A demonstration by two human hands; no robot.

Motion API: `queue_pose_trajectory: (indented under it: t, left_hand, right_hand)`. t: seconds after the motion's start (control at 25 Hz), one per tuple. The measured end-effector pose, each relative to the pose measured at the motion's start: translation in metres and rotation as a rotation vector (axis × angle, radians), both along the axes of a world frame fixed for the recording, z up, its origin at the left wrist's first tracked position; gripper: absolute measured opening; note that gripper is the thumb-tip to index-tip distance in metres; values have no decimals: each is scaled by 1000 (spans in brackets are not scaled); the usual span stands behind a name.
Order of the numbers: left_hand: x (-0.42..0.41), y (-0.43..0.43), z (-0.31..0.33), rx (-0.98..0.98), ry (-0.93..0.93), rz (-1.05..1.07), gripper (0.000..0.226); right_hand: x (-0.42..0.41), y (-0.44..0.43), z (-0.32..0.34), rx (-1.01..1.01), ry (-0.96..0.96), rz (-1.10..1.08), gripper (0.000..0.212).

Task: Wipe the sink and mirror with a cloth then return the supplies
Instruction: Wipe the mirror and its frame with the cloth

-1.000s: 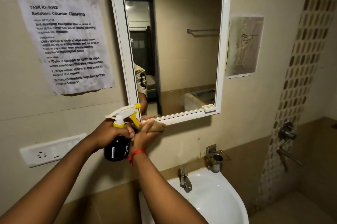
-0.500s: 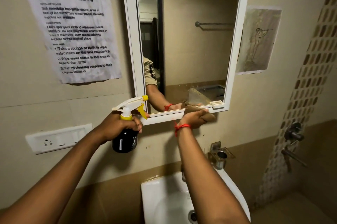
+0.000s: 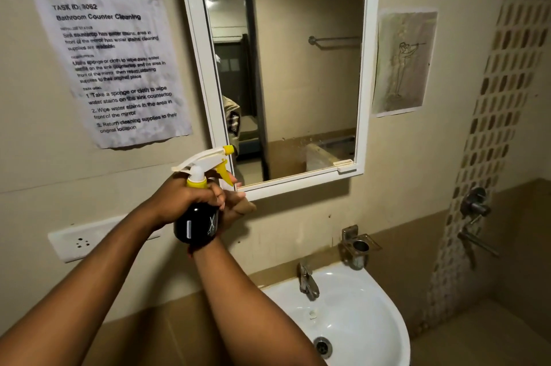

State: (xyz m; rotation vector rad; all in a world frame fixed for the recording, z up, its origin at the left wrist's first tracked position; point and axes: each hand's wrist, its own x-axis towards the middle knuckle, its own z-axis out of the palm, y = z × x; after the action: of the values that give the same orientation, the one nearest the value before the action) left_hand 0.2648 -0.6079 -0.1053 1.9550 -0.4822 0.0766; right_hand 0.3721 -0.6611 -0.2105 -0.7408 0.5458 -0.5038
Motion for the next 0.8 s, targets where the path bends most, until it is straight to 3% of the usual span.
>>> queue_pose_trajectory:
  t: [0.12,0.2,0.36,0.56,0.68,0.8]
  left_hand:
    - [1,-10,-7,3,4,3,36]
    - [4,-24,-12,-7,30,-35,30]
    - [23,-65,-26,-43,63,-103,43]
    - [49,-121,-31,-31,102,-138,47]
    - [66,-156,-25,-23,69,-89,42]
    - [79,-192,-27,-104,74,-62,27]
  right_hand:
    - [11,-47,3,124,-42,-10,60]
    - [29,-106,9,163,-42,-60,58]
    - [67,-215,19,319,-116,-196,54]
    - [79,-286,11,228,-169,-97,50]
    - [78,-324,16,-57,-128,-139,33]
    - [86,-347,6,-634,-222,-155,43]
